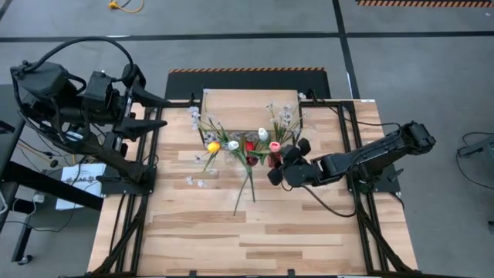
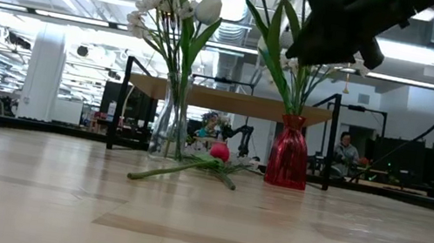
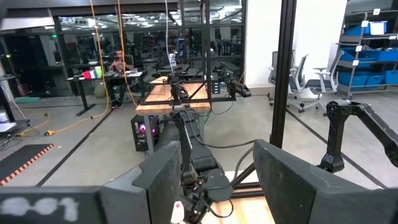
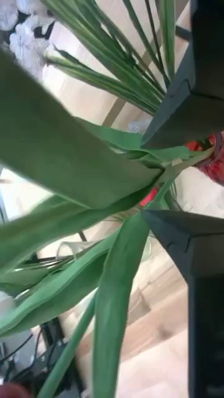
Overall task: Pick and place flowers into a vace then onto a shelf
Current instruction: Put the pink flower into the red vase, then put the red flower into the transparent vase
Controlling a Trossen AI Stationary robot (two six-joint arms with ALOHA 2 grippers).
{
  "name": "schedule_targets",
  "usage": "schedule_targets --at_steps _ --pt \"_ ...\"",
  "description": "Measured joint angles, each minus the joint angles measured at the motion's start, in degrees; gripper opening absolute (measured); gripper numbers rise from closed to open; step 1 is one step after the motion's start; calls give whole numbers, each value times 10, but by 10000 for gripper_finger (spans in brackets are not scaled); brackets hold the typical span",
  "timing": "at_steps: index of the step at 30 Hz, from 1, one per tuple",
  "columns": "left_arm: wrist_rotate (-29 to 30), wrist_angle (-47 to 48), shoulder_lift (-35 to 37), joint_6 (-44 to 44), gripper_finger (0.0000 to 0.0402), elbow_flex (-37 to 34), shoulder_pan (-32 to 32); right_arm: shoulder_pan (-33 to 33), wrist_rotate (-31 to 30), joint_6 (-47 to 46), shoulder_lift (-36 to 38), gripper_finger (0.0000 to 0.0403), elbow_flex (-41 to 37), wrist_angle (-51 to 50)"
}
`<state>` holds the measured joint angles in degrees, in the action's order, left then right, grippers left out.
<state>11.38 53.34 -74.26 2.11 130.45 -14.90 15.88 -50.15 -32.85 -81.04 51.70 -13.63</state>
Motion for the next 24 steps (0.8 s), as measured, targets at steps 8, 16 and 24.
schedule_targets --at_steps 8,16,24 --pt "0 1 0 0 193 -3 0 0 42 -12 27 193 0 -72" --pt "11 4 0 0 193 -3 0 16 99 -17 61 186 0 -164" --pt "26 41 6 -18 193 -2 0 31 231 -177 92 185 1 -265"
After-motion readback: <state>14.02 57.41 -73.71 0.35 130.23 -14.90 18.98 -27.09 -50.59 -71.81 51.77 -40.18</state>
